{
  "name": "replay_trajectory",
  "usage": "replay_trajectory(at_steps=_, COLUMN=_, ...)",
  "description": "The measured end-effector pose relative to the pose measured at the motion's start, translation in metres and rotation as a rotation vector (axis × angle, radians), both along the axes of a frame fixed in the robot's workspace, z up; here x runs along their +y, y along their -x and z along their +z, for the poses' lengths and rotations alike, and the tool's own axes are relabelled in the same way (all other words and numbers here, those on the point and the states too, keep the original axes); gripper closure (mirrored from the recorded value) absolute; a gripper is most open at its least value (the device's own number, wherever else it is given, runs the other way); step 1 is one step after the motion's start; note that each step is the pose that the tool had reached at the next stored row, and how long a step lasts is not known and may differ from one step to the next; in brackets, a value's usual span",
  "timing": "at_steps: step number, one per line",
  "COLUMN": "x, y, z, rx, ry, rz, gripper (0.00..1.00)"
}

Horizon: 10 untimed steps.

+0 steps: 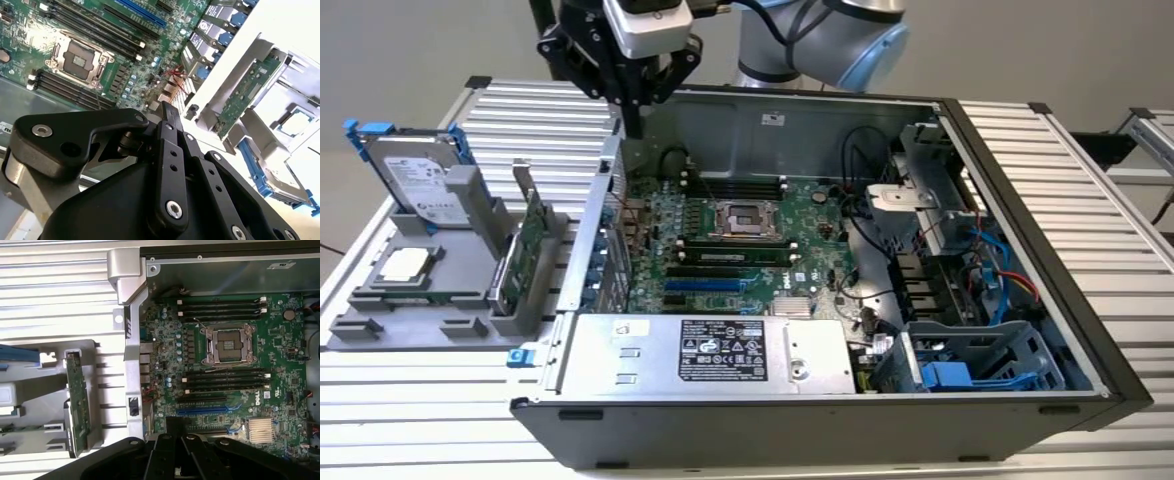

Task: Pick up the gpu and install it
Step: 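Reach for the gpu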

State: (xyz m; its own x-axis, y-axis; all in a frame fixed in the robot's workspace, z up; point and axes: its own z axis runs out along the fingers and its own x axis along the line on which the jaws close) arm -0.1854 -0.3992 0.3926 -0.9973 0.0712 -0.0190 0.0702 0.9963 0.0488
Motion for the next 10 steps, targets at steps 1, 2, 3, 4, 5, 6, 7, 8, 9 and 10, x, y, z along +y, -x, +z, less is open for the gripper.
replay_trajectory(at_steps=1, x=0.0000, y=0.0010, z=0.0000, rx=0.0000, ry=0.0000, rz=0.000, gripper=1.00)
replay_trajectory(at_steps=2, x=0.0000, y=0.0021, z=0.0000, rx=0.0000, ry=0.0001, rz=0.000, gripper=1.00)
replay_trajectory(at_steps=3, x=0.0000, y=0.0030, z=0.0000, rx=0.0000, ry=0.0000, rz=0.000, gripper=1.00)
replay_trajectory(at_steps=4, x=-0.0001, y=0.0041, z=0.0000, rx=0.0000, ry=0.0001, rz=0.000, gripper=1.00)
replay_trajectory(at_steps=5, x=-0.0001, y=0.0052, z=0.0000, rx=0.0000, ry=0.0000, rz=0.000, gripper=1.00)
replay_trajectory(at_steps=6, x=-0.0001, y=0.0062, z=0.0000, rx=0.0000, ry=0.0001, rz=0.000, gripper=1.00)
replay_trajectory(at_steps=7, x=-0.0001, y=0.0073, z=0.0000, rx=0.0000, ry=0.0001, rz=0.000, gripper=1.00)
replay_trajectory(at_steps=8, x=-0.0001, y=0.0084, z=0.0000, rx=0.0000, ry=0.0001, rz=0.000, gripper=1.00)
replay_trajectory(at_steps=9, x=-0.0001, y=0.0095, z=0.0000, rx=0.0000, ry=0.0000, rz=0.000, gripper=1.00)
replay_trajectory(at_steps=10, x=-0.0001, y=0.0105, z=0.0000, rx=0.0000, ry=0.0001, rz=0.000, gripper=1.00)
